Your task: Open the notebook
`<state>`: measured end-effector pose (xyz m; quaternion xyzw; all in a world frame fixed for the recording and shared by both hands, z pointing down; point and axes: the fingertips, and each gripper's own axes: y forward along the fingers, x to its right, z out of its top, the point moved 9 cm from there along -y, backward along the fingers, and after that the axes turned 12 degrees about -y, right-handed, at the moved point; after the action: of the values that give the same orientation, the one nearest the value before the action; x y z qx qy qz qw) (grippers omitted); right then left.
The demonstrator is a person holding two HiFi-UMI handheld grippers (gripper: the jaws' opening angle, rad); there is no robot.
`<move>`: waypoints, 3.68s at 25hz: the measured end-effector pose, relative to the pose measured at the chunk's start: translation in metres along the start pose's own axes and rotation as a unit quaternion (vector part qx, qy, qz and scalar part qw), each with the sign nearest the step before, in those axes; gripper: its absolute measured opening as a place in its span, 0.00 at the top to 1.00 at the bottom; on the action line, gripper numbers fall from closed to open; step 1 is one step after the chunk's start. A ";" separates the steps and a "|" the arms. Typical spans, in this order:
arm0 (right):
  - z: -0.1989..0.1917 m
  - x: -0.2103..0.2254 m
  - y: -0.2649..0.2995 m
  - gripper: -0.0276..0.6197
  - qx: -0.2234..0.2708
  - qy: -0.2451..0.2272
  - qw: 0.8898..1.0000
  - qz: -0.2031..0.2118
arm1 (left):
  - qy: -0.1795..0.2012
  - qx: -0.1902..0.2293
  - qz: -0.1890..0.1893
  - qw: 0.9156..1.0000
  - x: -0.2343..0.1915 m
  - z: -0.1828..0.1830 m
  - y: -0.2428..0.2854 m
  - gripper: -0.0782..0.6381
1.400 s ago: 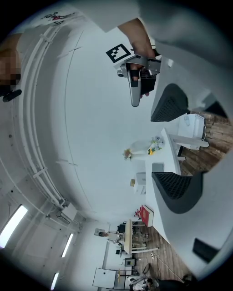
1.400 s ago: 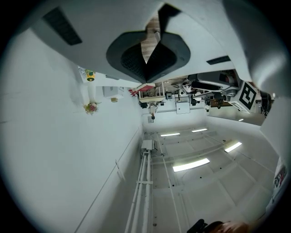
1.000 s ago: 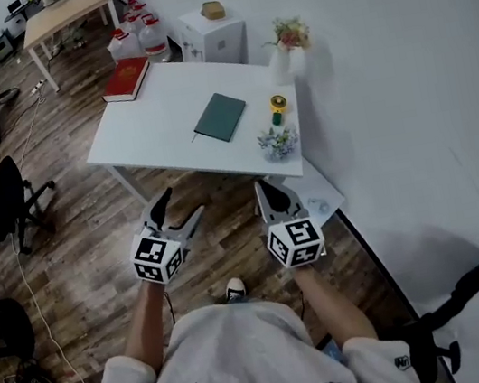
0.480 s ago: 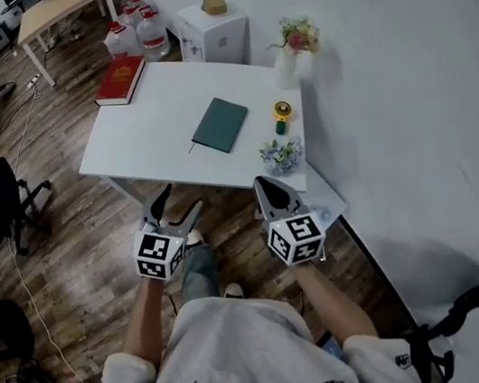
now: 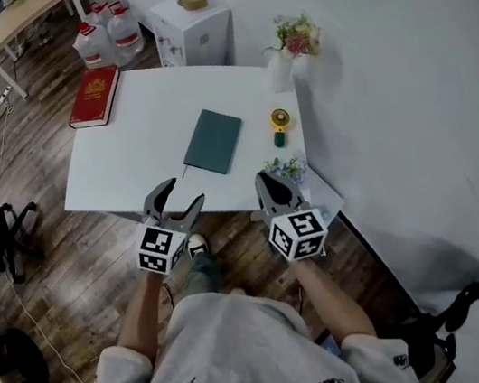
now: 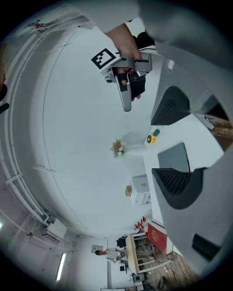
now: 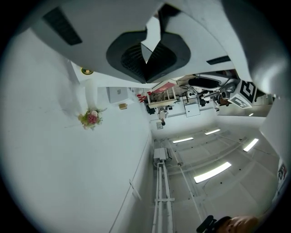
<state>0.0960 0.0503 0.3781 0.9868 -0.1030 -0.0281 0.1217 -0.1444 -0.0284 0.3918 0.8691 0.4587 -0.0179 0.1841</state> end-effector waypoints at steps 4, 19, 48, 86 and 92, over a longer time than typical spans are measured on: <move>0.006 0.012 0.052 0.97 -0.023 0.014 0.999 -0.023 | 0.047 -0.048 -0.039 0.997 -0.042 0.011 0.050 0.49; -0.030 0.049 0.122 0.97 -0.084 0.072 0.987 -0.117 | 0.150 -0.195 -0.164 0.955 -0.088 -0.034 0.180 0.52; -0.127 0.115 0.073 0.97 -0.118 0.173 0.971 -0.111 | 0.332 -0.313 -0.066 0.887 -0.017 -0.141 0.281 0.60; -0.141 0.123 0.085 0.97 -0.134 0.185 0.971 -0.074 | 0.150 -0.241 -0.071 0.956 -0.033 -0.146 0.277 0.87; -0.141 0.125 0.087 0.97 -0.133 0.185 0.971 -0.076 | 0.143 -0.229 -0.079 0.960 -0.035 -0.140 0.274 0.87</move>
<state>0.2119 -0.0254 0.5319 0.9548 0.0009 0.1326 0.2658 0.0366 -0.1487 0.6127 0.7580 0.5393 0.1977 0.3091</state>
